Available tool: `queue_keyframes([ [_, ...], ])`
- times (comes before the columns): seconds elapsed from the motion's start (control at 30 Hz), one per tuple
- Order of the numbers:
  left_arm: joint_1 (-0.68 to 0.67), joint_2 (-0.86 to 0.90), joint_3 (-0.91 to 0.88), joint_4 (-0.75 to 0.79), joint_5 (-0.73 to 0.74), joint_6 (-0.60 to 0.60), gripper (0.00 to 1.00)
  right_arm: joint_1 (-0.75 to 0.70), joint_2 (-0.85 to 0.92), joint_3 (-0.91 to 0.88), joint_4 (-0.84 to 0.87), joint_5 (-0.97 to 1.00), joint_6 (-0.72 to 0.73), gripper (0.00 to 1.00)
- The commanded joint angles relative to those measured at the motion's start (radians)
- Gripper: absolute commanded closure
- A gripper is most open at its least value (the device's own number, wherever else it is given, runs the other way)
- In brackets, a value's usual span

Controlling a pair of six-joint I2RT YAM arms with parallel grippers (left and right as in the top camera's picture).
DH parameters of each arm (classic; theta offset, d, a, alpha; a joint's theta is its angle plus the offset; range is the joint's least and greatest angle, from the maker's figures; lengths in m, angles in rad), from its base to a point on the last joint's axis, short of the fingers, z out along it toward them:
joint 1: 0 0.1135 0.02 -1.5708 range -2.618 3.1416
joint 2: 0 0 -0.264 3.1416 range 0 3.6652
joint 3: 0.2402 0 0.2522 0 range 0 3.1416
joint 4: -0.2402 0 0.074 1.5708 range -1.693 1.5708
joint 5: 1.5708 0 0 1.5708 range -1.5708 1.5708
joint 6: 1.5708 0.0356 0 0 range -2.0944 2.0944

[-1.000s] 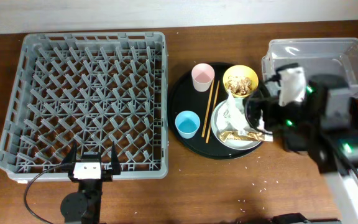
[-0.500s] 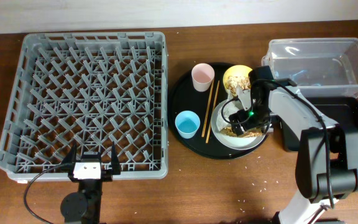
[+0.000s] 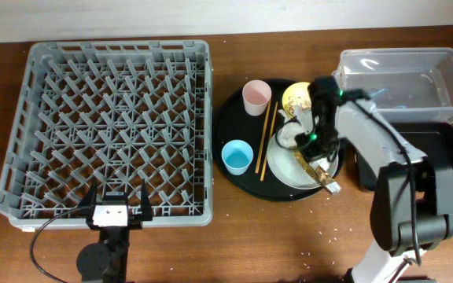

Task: Sort waste into correct bins and load items into the dishwasher rack
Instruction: 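Grasp the tissue and wrapper with the right gripper, drop into clear bin, then grasp the yellow bowl rim with the right gripper and lift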

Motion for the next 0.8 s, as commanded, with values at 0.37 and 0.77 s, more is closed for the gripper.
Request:
queue_keyframes([
  [0.37, -0.005, -0.005, -0.003, -0.004, -0.001, 0.016, 0.0, -0.299, -0.08, 0.508, -0.013, 0.019, 0.58, 0.96],
  [0.77, -0.005, -0.005, -0.003, -0.004, -0.001, 0.016, 0.0, -0.386, 0.146, 0.506, 0.402, 0.367, 0.883, 0.76],
])
